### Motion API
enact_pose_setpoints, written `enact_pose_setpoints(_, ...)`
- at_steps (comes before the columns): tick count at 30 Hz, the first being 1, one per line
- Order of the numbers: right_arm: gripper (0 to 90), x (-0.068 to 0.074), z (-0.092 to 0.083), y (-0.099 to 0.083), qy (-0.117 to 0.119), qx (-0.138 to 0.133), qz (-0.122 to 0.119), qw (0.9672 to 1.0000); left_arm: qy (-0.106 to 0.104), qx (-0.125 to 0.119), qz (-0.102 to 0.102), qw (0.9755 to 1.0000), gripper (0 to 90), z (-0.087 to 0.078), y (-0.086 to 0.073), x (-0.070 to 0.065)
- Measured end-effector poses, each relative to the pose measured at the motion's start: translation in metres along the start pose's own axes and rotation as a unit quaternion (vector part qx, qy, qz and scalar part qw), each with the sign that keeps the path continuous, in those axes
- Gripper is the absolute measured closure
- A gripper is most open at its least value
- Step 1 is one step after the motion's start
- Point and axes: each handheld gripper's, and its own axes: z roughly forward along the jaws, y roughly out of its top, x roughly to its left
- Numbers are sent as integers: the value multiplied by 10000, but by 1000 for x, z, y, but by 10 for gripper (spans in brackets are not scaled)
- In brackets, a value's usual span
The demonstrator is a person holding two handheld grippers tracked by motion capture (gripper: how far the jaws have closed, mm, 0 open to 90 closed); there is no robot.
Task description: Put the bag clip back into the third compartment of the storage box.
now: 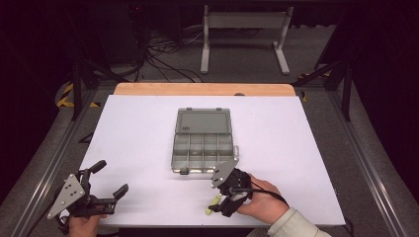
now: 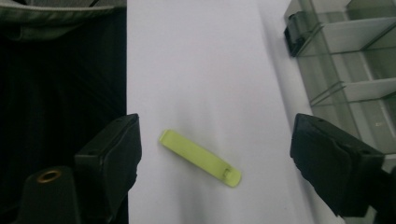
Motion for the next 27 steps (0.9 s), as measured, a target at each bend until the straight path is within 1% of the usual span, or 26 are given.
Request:
enact_pose_setpoints(2,195,1,1,0,19,24,-7,10000,12,-4,-16,10000,1,0,0,0)
enact_pose_setpoints(4,216,2,3,0,67,139,-79,9999,19,-12,-17,10000,1,0,0,0)
enact_pose_setpoints(7,226,3,5,0,143,279,-84,9995,6,4,-2,10000,1,0,0,0)
enact_pose_setpoints(11,236,5,8,0,242,509,-151,9983,6,-11,-3,10000,1,0,0,0)
enact_pose_setpoints(12,236,5,8,0,242,509,-151,9983,6,-11,-3,10000,1,0,0,0)
enact_pose_setpoints(14,254,7,10,0,267,606,-160,9977,13,1,10,10000,1,0,0,0)
enact_pose_setpoints(16,273,8,11,0,351,694,-160,9968,9,8,3,10000,1,0,0,0)
enact_pose_setpoints(20,309,10,14,-1,354,791,-229,9960,4,10,7,10000,1,0,0,0)
enact_pose_setpoints(21,330,10,15,-1,349,821,-249,9957,5,14,13,10000,1,0,0,0)
enact_pose_setpoints(22,362,10,15,-1,396,813,-278,9955,6,5,6,10000,1,0,0,0)
enact_pose_setpoints(23,388,11,15,-1,426,866,-233,9951,-1,13,8,10000,1,0,0,0)
enact_pose_setpoints(24,431,11,15,-1,456,877,-303,9946,-2,15,10,10000,1,0,0,0)
enact_pose_setpoints(27,551,12,16,-2,520,930,-344,9937,5,4,3,10000,1,0,0,0)
